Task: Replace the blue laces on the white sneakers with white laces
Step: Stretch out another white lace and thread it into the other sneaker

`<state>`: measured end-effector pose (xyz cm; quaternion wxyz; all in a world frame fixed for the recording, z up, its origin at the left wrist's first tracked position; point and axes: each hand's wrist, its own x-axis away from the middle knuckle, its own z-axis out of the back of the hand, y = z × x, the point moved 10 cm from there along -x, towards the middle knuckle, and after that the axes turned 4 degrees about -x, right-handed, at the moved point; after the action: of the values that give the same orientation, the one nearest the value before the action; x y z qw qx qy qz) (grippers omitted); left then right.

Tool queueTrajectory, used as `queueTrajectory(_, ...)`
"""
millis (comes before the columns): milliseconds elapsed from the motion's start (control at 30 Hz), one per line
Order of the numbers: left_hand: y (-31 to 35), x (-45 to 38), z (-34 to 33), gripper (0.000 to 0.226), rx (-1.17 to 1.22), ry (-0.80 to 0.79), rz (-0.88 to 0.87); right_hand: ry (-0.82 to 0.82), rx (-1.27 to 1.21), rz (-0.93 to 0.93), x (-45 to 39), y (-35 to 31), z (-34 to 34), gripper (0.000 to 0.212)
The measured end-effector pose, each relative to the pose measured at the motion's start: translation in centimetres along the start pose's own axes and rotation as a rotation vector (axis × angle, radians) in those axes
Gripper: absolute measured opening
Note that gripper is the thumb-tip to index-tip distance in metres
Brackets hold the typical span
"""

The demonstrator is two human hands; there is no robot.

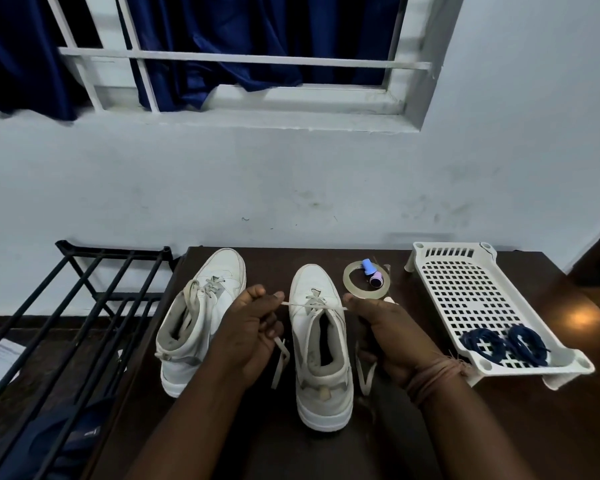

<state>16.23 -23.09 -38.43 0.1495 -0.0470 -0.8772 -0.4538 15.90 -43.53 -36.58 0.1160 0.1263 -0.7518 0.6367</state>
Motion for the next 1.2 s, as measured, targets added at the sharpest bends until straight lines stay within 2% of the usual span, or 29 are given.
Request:
queueTrajectory(100, -0.4, -0.2, -0.1, 0.031, -0.005, 0.027, 0.028, 0.004, -0.091, 0.015, 0.0, 0.3, -0.5, 0.042)
queueTrajectory(167, 0.1, 0.0, -0.5, 0.018, -0.211, -0.009, 0.042, -0.007, -0.13, 0.007, 0.1, 0.2, -0.7, 0.042)
queueTrajectory(233, 0.5, 0.6, -1.2, 0.009, -0.447, -0.131, 0.09, -0.095, -0.237, -0.055, 0.6, 0.2, -1.4, 0.038)
queueTrajectory(300, 0.9, 1.3, -1.5, 0.022, -0.613, -0.247, 0.151, -0.205, -0.311, -0.05, 1.1, -0.7, -2.4, 0.033)
queueTrajectory(400, 1.4, 2.3, -2.1, 0.027, -0.701, -0.354, 0.178, -0.223, -0.352, 0.106, 1.6, -2.8, -2.4, 0.022)
queueTrajectory(567, 2.9, 2.2, -5.0, 0.014, -0.304, -0.347, 0.045, -0.286, -0.509, 0.184, 2.1, -3.9, -4.0, 0.019)
queueTrajectory(700, 3.2, 3.0, -7.3, 0.02, -0.072, -0.357, -0.028, -0.166, -0.39, 0.258, 2.2, -4.6, -4.7, 0.022)
queueTrajectory(867, 3.1, 3.8, -8.1, 0.025, -0.049, -0.174, -0.191, 0.027, -0.405, 0.353, 2.0, -4.6, -3.4, 0.015)
queueTrajectory(1000, 2.4, 3.4, -8.1, 0.03, -0.227, -0.101, -0.342, 0.144, -0.402, 0.394, 2.0, -4.0, -3.3, 0.013)
queueTrajectory(1200, 1.6, 1.5, -5.7, 0.031, 0.044, -0.073, -0.215, 0.243, -0.513, 0.26, 1.0, -2.0, -2.3, 0.015)
